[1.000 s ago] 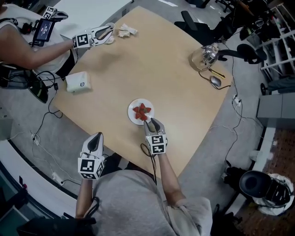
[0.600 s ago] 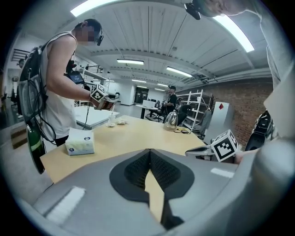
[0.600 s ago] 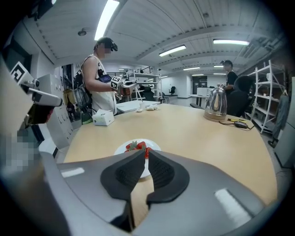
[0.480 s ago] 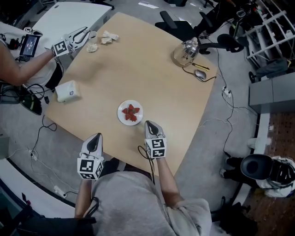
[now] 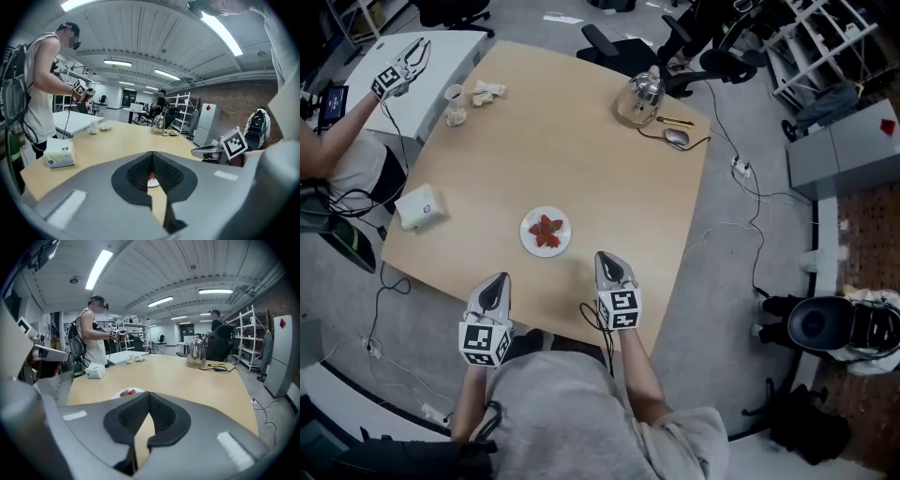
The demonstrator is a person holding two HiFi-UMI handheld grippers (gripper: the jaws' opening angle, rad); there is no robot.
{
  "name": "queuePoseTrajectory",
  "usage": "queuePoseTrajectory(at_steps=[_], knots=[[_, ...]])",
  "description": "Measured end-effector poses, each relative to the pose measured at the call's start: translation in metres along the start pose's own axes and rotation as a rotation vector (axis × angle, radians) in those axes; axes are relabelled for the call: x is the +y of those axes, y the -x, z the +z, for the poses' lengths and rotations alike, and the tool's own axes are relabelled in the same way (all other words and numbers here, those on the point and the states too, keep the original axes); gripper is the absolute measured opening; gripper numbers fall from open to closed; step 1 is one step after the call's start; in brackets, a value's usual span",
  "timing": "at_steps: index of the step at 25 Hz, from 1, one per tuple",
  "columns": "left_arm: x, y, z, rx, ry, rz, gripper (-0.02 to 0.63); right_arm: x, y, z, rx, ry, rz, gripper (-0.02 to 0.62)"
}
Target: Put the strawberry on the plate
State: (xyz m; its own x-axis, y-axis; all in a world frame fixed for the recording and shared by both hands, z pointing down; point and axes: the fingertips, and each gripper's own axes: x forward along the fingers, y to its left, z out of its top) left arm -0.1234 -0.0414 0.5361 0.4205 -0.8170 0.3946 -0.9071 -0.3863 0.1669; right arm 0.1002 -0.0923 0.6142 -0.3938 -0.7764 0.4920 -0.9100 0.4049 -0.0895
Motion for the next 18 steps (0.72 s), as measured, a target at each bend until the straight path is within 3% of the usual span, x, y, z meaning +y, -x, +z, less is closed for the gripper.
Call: queuePoseTrajectory(at_steps=[18], knots=[[-0.069, -0.024, 0.027, -0.057, -0.113, -0.245, 0.020, -0.029, 0.099, 0.022, -0.173, -0.083, -0.216, 0.008]])
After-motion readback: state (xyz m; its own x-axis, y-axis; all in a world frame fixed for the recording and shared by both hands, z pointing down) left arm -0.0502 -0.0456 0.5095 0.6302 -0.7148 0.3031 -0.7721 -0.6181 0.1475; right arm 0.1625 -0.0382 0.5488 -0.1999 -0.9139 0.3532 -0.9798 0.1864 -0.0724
